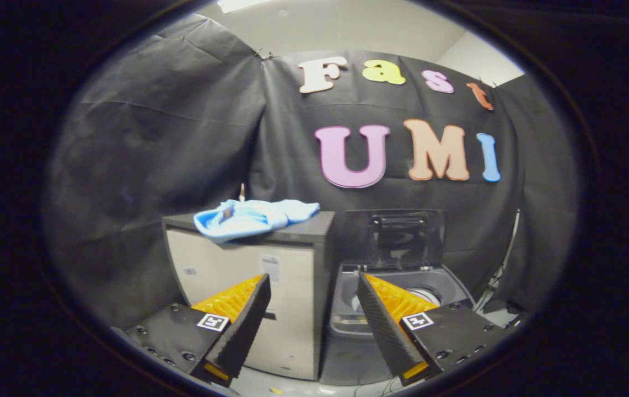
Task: Put the clothes into the washing machine and then close the washing machine lid.
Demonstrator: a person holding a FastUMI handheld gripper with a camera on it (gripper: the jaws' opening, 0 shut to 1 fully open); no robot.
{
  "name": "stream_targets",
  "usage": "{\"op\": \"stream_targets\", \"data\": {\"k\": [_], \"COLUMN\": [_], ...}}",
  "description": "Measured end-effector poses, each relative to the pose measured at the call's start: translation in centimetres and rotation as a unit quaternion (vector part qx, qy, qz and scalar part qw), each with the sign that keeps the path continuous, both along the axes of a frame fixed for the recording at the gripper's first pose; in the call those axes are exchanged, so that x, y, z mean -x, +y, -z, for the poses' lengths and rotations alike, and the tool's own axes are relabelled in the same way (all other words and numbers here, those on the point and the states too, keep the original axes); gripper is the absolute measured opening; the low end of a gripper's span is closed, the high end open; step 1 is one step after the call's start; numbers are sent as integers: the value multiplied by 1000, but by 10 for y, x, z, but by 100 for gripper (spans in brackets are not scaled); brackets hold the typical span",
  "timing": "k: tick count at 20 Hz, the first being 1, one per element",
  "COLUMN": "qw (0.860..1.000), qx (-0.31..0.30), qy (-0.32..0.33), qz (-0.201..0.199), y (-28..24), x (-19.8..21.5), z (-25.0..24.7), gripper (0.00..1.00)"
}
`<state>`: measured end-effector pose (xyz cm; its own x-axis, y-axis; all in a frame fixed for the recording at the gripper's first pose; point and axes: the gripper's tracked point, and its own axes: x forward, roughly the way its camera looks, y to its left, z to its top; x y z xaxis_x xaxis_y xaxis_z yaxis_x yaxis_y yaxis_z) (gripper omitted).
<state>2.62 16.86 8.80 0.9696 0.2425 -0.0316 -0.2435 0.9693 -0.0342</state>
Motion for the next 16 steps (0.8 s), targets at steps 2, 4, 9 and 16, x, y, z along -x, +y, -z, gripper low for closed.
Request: {"op": "stream_targets", "data": {"k": [2,4,9,16], "qw": [1000,999,995,982], "qx": [-16,-29,-48,18], "qy": [7,12,57,158], "qz": [-13,-28,-62,-100], "y": [30,57,111,178], "x": [-11,-26,-82,-173], "z": [-18,-39,-72,-56], "gripper": [98,98,98,98]}}
